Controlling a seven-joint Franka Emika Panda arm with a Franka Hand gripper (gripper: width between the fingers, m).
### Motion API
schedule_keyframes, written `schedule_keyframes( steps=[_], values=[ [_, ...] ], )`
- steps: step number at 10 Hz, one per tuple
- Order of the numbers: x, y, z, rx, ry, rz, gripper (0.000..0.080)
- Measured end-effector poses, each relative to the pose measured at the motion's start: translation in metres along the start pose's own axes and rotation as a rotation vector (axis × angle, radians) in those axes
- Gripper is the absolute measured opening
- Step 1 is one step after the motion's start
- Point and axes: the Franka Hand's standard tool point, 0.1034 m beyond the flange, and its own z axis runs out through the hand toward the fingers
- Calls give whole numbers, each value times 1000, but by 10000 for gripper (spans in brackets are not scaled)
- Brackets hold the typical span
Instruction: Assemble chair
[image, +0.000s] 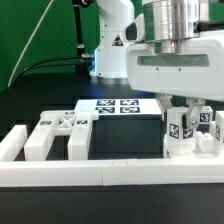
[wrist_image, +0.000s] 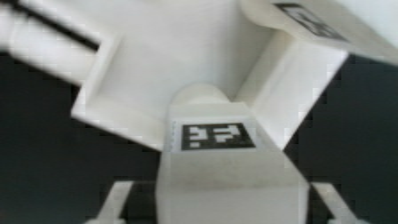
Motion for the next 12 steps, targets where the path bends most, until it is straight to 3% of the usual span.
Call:
schedule_keyframes(
  steps=[2,4,5,6,7,8,9,11,12],
  values=[
    [-1,0,0,1,-13,136,291],
    [-1,0,0,2,-12,99,291],
    [0,0,0,1,-9,25,470],
    [3,0,0,3,-8,-177,587],
    [2,0,-1,4,-8,-356,587],
    [-2,1,-1,12,-5,-508,637],
    [-1,5,-1,31,17,-559,646],
    [1,6,0,24,23,-690,646],
    [0,4,0,9,37,-835,649]
  ],
)
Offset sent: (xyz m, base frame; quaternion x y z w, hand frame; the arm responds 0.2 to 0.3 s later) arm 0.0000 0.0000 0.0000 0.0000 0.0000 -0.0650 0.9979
